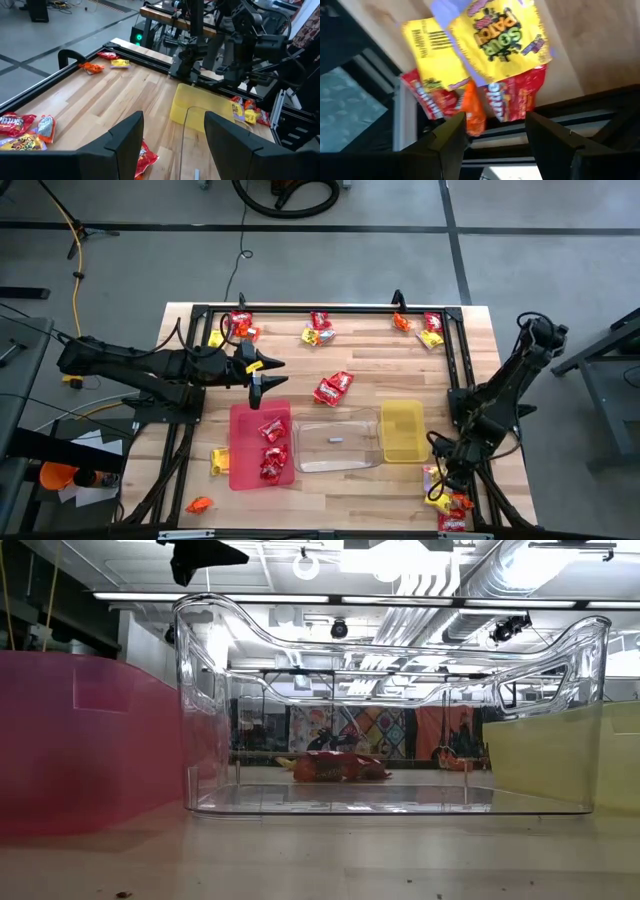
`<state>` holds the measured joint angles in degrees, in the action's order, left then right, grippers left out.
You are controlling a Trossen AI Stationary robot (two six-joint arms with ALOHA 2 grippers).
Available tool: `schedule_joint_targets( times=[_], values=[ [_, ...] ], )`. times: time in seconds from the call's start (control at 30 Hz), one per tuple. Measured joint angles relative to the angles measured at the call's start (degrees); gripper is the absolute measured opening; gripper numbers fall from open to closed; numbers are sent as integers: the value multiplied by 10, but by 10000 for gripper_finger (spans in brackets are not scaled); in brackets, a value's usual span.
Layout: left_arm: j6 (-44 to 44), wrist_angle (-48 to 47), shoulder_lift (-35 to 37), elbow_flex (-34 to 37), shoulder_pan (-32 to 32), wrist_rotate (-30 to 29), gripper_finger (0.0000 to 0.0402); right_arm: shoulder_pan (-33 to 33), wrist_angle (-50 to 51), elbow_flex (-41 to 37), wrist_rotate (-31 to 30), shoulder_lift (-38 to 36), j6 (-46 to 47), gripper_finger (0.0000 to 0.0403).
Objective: Sort candy
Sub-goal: Put the red candy into the red bin
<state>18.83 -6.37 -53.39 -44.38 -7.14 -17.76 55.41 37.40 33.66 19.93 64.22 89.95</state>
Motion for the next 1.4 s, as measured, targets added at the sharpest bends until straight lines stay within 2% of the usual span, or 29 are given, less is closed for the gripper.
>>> schedule_joint_targets(
  times=[0.2,0.37,0.67,0.77,0.83,0.93,1.0,1.13,1.27,1.4],
  values=[
    [0,0,0,0,0,0,198,22,-52,0,2,76,-51,197],
    [0,0,0,0,0,-5,198,33,-54,-1,0,131,-60,197],
    [5,0,0,0,0,-6,197,32,-72,2,3,179,-66,195],
    [5,0,0,0,0,-6,197,32,-71,2,4,178,-67,174],
    [4,0,0,0,0,-6,197,33,-59,11,5,180,-85,137],
    [-13,0,4,1,0,-6,197,33,-18,41,2,180,-110,47],
    [-23,4,7,1,0,-8,197,33,10,70,3,180,-131,16],
    [-37,2,10,1,0,-20,197,33,108,140,7,180,-171,28],
    [-45,4,9,1,0,-24,197,22,237,227,9,180,-226,7],
    [-45,8,10,1,0,-25,197,1,353,317,-13,179,-276,11]
  ],
)
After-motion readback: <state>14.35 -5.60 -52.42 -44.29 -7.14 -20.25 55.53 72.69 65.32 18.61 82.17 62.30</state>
